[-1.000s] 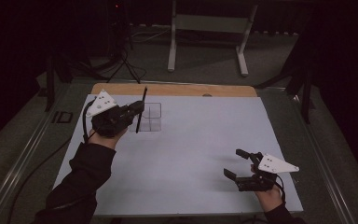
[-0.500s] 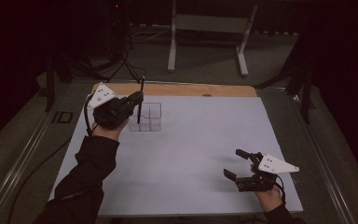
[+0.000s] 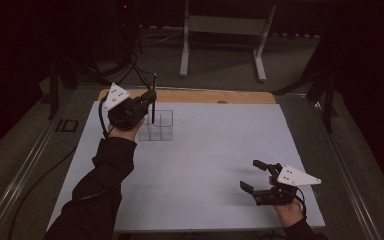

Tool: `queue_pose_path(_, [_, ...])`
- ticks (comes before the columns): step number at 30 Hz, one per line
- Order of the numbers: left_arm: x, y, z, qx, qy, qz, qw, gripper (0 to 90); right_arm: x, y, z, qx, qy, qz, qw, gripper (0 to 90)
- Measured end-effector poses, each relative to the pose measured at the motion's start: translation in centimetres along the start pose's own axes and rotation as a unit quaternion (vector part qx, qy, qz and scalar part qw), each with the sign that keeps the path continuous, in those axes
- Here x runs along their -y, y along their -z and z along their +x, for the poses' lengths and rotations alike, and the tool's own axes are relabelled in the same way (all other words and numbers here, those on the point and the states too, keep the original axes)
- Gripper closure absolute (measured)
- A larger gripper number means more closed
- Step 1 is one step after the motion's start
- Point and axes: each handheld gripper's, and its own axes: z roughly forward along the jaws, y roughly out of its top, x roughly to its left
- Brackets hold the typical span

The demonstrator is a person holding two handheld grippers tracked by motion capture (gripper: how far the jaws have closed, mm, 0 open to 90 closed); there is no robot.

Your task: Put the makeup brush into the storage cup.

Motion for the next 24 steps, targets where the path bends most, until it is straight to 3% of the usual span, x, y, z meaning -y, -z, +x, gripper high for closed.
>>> queue_pose_path(4, [0.5, -1.0, 0.3, -0.011, 0.001, 0.004, 0.9999, 84.5, 0.0, 0.0, 0.0, 0.0, 0.001, 0.001, 1.0, 13.3])
queue_pose_path(13, [2.0, -2.9, 1.2, -0.05, 0.013, -0.02, 0.9984, 84.5, 0.0, 0.0, 0.0, -0.002, 0.0, -0.001, 1.0, 13.3])
queue_pose_path(20, [3.3, -4.3, 2.1, -0.067, 0.027, -0.009, 0.9973, 84.5, 0.0, 0.0, 0.0, -0.004, 0.001, -0.001, 1.0, 13.3])
queue_pose_path(24, [4.3, -5.0, 2.6, -0.08, 0.02, -0.009, 0.9966, 84.5, 0.0, 0.1, 0.0, -0.005, 0.0, -0.002, 1.0, 13.3])
